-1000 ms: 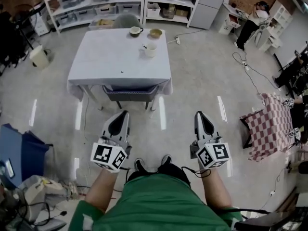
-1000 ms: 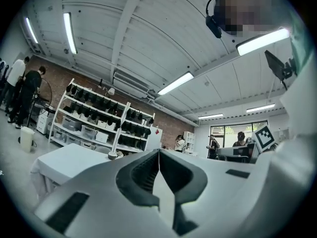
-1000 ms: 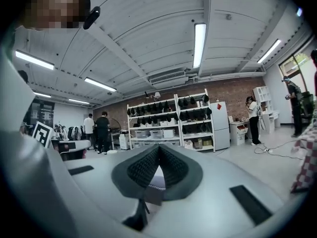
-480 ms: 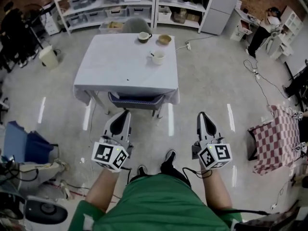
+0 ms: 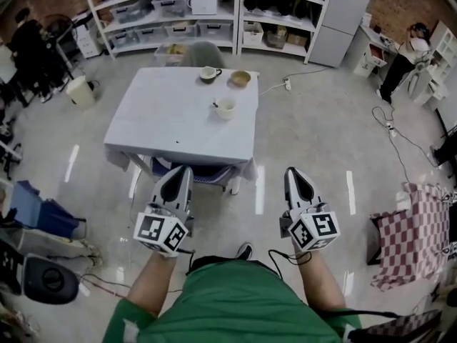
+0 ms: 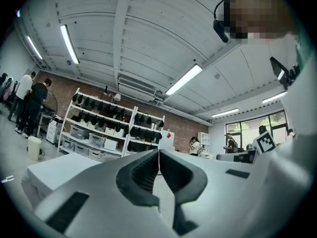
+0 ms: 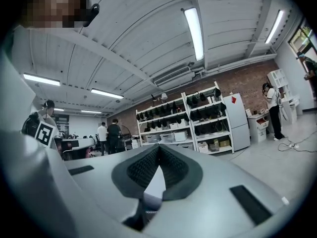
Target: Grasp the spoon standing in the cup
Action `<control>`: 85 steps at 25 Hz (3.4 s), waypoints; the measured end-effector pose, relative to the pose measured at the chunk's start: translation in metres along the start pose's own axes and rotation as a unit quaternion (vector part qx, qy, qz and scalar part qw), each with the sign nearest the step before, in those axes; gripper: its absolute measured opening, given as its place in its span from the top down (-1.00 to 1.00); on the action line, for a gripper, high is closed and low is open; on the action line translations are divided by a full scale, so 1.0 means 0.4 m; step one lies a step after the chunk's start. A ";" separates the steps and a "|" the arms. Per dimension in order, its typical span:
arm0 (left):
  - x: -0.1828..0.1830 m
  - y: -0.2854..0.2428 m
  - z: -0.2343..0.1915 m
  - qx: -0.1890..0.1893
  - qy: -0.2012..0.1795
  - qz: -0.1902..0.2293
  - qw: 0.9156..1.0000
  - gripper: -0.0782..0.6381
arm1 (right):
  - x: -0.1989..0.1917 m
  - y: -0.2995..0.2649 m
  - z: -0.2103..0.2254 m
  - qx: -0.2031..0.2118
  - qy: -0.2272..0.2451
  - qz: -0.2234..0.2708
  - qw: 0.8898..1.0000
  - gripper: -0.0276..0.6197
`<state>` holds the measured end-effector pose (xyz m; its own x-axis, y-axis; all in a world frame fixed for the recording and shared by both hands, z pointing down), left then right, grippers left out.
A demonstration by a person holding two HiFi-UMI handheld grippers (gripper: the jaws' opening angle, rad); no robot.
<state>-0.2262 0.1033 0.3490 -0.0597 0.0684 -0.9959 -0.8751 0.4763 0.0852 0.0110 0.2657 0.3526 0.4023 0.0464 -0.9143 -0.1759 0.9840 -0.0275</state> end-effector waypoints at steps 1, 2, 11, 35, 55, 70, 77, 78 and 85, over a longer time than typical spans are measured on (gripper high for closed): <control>-0.003 -0.022 0.011 0.002 -0.002 -0.003 1.000 0.72 | 0.009 -0.013 0.020 0.005 0.000 -0.003 1.000 0.85; -0.008 -0.040 0.022 0.005 -0.004 -0.006 1.000 0.72 | 0.016 -0.023 0.041 0.008 0.000 -0.005 1.000 0.85; -0.089 -0.201 0.024 0.017 -0.006 -0.036 0.999 0.72 | 0.006 -0.138 0.205 0.011 -0.018 -0.025 0.999 0.85; -0.328 -0.800 -0.389 -0.003 0.114 -0.079 0.990 0.72 | 0.062 -0.863 0.384 -0.031 0.012 -0.089 0.995 0.85; -0.706 -0.998 -0.405 0.142 0.255 -0.204 0.934 0.45 | -0.018 -1.107 0.609 0.066 -0.031 -0.155 0.985 0.85; -0.879 -1.145 -0.422 0.281 0.334 -0.211 0.875 0.35 | 0.103 -1.153 0.884 0.089 -0.032 -0.167 0.981 0.85; -0.887 -1.150 -0.416 0.300 0.340 -0.213 0.865 0.46 | 0.116 -1.158 0.899 0.096 -0.030 -0.173 0.980 0.85; -0.886 -1.151 -0.415 0.300 0.340 -0.213 0.866 0.50 | 0.118 -1.160 0.898 0.097 -0.030 -0.172 0.980 0.85; -0.884 -1.151 -0.418 0.291 0.338 -0.204 0.872 0.61 | 0.109 -1.173 0.884 0.100 -0.033 -0.174 0.979 0.85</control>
<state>0.1174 -0.2869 0.6567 -0.2418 -0.6494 -0.7210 -0.5105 0.7170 -0.4746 0.4290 -0.1332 0.4686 0.4642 -0.2934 -0.8357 0.1594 0.9558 -0.2470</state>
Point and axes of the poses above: the fingertips, and each gripper's own axes: y backward along the fingers, z to its right, x out of its top, the point moved 4 cm from there along y, backward along the fingers, and after that the axes turned 14 degrees about -y, right-handed, at the moved point
